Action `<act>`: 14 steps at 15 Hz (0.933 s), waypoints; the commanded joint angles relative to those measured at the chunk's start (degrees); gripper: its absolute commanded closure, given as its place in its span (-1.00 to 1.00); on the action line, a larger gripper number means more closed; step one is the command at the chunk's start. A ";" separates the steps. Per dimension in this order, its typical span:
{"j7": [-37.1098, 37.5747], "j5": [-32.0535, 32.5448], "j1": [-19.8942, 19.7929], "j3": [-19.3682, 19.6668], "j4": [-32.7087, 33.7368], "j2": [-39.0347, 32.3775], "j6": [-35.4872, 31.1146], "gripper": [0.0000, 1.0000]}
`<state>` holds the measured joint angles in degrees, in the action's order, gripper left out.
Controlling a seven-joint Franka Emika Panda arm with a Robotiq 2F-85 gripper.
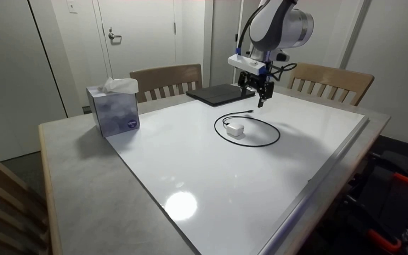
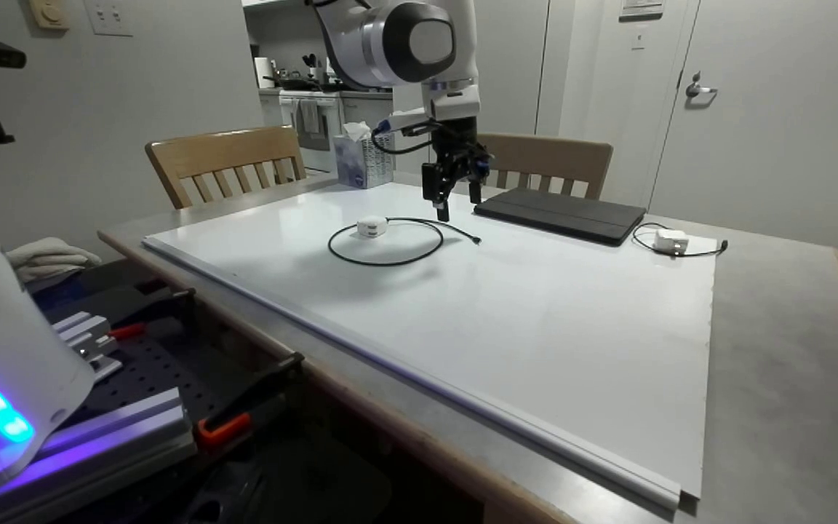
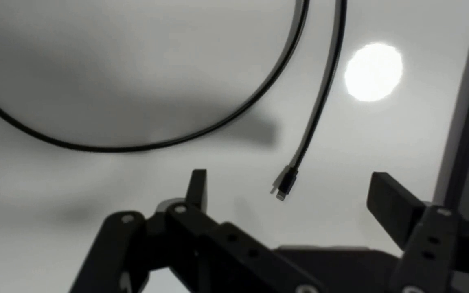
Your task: Straighten out the charger on the table
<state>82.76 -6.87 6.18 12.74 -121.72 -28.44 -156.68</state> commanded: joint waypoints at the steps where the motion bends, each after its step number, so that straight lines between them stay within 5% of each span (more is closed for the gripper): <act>1: 6.23 2.02 2.23 3.21 1.69 -2.33 -3.47 -1.00; 14: 4.87 -0.42 -3.91 -0.73 5.54 -3.74 8.55 -1.00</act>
<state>88.07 -6.43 3.80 13.48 -117.72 -30.84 -150.64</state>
